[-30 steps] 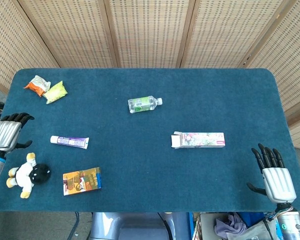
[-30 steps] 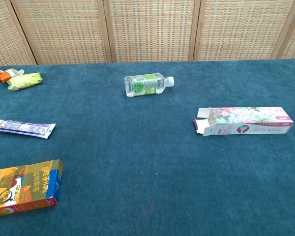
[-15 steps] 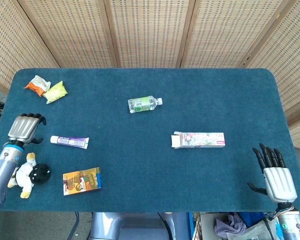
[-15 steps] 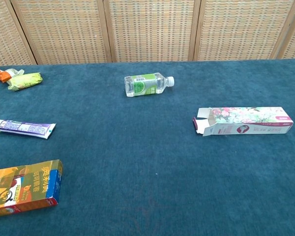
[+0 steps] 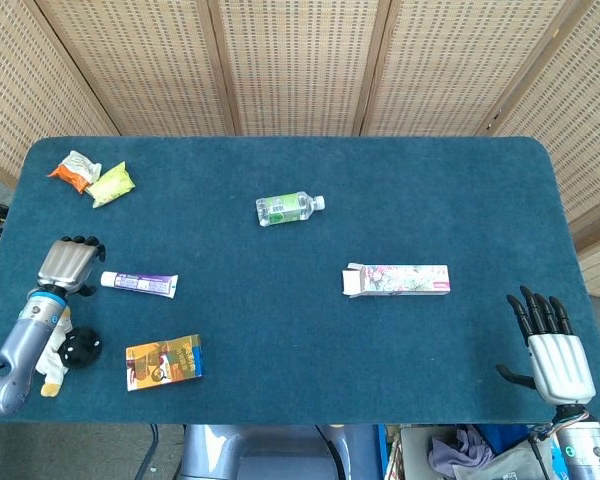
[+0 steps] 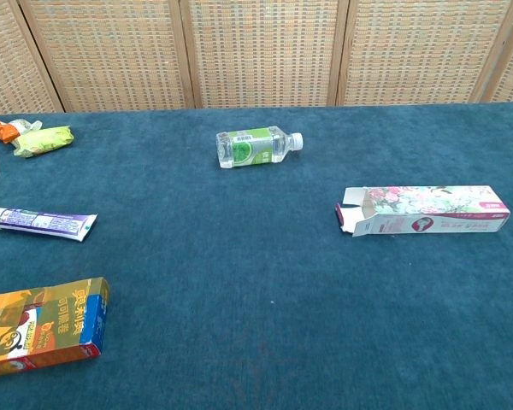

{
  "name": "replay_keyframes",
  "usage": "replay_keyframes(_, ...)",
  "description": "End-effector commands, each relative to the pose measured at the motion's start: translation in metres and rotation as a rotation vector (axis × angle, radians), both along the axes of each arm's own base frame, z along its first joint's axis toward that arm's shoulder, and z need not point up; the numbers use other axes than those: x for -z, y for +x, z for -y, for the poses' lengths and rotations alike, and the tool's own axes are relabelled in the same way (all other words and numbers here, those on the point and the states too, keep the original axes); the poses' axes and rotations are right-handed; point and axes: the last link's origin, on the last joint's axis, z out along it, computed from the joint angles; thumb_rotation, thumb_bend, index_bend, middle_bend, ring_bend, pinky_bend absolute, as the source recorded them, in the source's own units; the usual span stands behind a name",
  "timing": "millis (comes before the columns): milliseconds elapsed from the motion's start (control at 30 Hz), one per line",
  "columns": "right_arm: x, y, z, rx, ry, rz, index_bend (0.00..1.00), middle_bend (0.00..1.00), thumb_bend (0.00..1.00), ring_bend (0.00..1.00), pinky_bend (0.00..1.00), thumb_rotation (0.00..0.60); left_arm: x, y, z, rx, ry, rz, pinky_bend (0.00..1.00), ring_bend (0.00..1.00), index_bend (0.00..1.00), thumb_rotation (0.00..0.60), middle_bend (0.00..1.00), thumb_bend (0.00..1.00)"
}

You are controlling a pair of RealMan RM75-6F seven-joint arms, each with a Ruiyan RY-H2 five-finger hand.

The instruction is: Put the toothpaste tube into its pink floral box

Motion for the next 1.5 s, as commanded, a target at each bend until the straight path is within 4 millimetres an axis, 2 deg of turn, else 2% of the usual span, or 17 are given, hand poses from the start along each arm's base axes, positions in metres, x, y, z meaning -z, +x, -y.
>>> replay_keyframes(33, 0.0, 0.0, 0.0, 0.001, 0.0, -0.001, 0.0, 0.0, 0.0, 0.0, 0.0, 0.6, 0.006, 0.0, -0.001, -0.005, -0.013, -0.008, 0.28, 0.24, 0.4, 0.6, 0.26, 0.23)
replay_keyframes(600, 0.001, -0.002, 0.001, 0.011, 0.002, -0.004, 0.0, 0.0, 0.0, 0.0, 0.0, 0.6, 0.039, 0.019, -0.014, 0.008, -0.063, -0.033, 0.28, 0.24, 0.4, 0.6, 0.26, 0.23)
replay_keyframes(967, 0.001, -0.003, 0.001, 0.015, 0.007, -0.001, 0.0, 0.0, 0.0, 0.0, 0.0, 0.6, 0.047, 0.016, -0.015, -0.013, -0.077, -0.053, 0.28, 0.24, 0.4, 0.6, 0.27, 0.23)
replay_keyframes(1167, 0.002, -0.003, 0.001, 0.017, 0.008, -0.001, 0.0, 0.0, 0.0, 0.0, 0.0, 0.6, 0.055, 0.016, -0.014, -0.02, -0.083, -0.051, 0.31, 0.28, 0.4, 0.6, 0.31, 0.23)
replay_keyframes(1267, 0.002, -0.003, 0.001, 0.016, 0.008, 0.0, 0.0, 0.0, 0.0, 0.0, 0.0, 0.6, 0.061, 0.017, -0.013, -0.013, -0.085, -0.053, 0.37, 0.34, 0.46, 0.6, 0.37, 0.23)
replay_keyframes(1433, 0.002, -0.003, 0.001, 0.016, 0.008, 0.002, 0.0, 0.0, 0.0, 0.0, 0.0, 0.6, 0.069, 0.022, -0.013, 0.04, -0.046, -0.052, 0.5, 0.51, 0.69, 0.6, 0.58, 0.23)
replay_keyframes(1500, 0.002, -0.003, 0.0, 0.016, 0.008, 0.004, 0.0, 0.0, 0.0, 0.0, 0.0, 0.6, 0.071, 0.027, -0.013, 0.086, -0.01, -0.037, 0.53, 0.55, 0.73, 0.6, 0.62, 0.23)
